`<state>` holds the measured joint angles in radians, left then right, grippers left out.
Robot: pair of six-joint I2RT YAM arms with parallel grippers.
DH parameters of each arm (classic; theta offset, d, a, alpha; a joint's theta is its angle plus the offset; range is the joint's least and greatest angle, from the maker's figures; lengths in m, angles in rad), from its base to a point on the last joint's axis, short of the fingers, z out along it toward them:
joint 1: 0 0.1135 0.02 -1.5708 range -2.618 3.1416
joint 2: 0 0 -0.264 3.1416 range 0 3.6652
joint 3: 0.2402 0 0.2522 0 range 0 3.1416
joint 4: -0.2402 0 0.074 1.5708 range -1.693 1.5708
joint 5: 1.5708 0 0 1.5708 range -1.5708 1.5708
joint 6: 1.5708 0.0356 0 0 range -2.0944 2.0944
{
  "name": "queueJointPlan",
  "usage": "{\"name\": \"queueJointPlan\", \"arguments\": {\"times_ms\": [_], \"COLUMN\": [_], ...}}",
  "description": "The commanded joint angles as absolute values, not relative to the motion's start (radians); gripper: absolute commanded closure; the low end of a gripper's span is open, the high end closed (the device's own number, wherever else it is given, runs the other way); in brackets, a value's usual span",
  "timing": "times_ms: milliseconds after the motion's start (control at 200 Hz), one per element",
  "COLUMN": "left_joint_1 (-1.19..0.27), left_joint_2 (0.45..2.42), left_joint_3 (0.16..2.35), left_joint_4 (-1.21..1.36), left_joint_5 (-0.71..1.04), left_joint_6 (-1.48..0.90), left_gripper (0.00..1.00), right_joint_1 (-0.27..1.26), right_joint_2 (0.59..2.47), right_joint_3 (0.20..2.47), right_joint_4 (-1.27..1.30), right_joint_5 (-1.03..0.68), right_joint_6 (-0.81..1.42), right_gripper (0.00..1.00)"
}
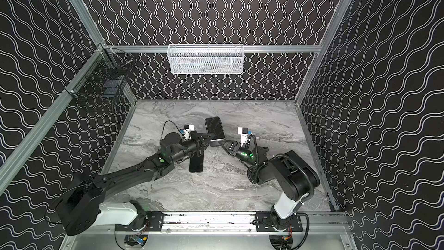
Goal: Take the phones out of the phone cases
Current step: 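Pull the black case off with the right gripper while the left gripper holds the phone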
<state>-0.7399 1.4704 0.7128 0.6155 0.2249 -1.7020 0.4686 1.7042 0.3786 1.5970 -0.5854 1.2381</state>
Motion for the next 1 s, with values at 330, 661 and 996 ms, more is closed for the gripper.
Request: {"name": "queueJointPlan", "arguments": {"times_ms": [330, 661, 996], "left_joint_1": [-0.739, -0.739, -0.720], "left_joint_2": [1.430, 1.448, 1.425], "left_joint_3": [0.721, 0.726, 0.754], "left_joint_4": [0.778, 0.801, 0.781], "left_joint_5": [0.253, 0.258, 0.235], "left_joint_6": [-1.726, -1.714, -1.624], "left_gripper": [1.00, 1.00, 1.00], "right_joint_1": [0.456, 0.456, 0.456], "right_joint_2": [1.749, 1.749, 1.685], "right_joint_3": [0.367, 0.351, 0.301], "right_joint_4": [1.725, 1.726, 1.691], "right_joint_5": [-0.525, -0.506, -0.484], "right_joint_6": [1.234, 1.229, 1.206], "right_gripper": [0.89, 0.89, 0.89]}}
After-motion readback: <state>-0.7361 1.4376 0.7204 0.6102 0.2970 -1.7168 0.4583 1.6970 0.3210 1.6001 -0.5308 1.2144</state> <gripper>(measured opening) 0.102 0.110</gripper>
